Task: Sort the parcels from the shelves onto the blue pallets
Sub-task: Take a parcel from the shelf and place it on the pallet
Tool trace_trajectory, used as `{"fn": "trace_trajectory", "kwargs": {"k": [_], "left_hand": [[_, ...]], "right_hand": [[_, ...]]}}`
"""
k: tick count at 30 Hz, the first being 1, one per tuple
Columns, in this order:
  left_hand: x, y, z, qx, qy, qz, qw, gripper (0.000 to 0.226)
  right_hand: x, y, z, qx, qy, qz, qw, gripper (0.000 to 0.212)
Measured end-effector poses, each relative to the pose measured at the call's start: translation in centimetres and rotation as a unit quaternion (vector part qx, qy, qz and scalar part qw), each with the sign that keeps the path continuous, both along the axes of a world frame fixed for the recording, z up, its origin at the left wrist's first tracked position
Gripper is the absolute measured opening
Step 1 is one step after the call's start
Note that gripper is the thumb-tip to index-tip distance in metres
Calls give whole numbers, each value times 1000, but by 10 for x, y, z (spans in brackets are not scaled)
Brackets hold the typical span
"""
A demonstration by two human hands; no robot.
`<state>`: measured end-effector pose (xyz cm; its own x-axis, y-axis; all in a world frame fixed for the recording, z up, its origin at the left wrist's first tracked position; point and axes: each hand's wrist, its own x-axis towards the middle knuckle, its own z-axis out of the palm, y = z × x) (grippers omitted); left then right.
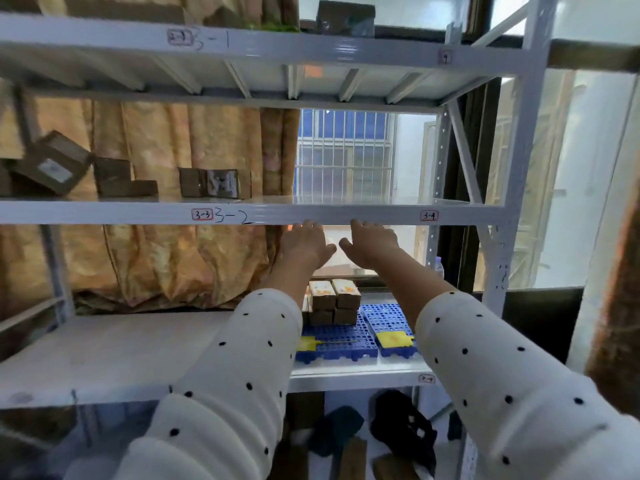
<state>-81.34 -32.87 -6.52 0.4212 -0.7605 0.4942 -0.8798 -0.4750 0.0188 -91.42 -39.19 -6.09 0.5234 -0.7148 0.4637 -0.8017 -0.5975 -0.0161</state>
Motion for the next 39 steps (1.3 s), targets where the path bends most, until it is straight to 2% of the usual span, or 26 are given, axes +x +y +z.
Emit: {"fn": "trace_trajectory", "kwargs": {"k": [4, 11, 20, 24, 34, 39], "left_hand": [[-1, 10, -1, 7, -24, 18, 1000, 61], [-3, 13, -5, 3, -3, 38, 999, 60], [9, 18, -15, 1, 12, 68, 998, 57], [41, 47, -15, -16, 39, 99, 994, 50], [135, 138, -13, -19, 36, 194, 980, 41], [186, 173, -4, -30, 27, 229, 973, 45]], "right_hand": [[-2, 11, 2, -5, 1, 14, 1000, 57], [-10, 12, -7, -13, 13, 16, 1000, 63], [-2, 5, -12, 7, 25, 49, 998, 56], [28, 15, -5, -6, 46, 88, 995, 56], [139, 77, 6, -19, 68, 189, 979, 55], [204, 115, 8, -30, 75, 223, 972, 55]]}}
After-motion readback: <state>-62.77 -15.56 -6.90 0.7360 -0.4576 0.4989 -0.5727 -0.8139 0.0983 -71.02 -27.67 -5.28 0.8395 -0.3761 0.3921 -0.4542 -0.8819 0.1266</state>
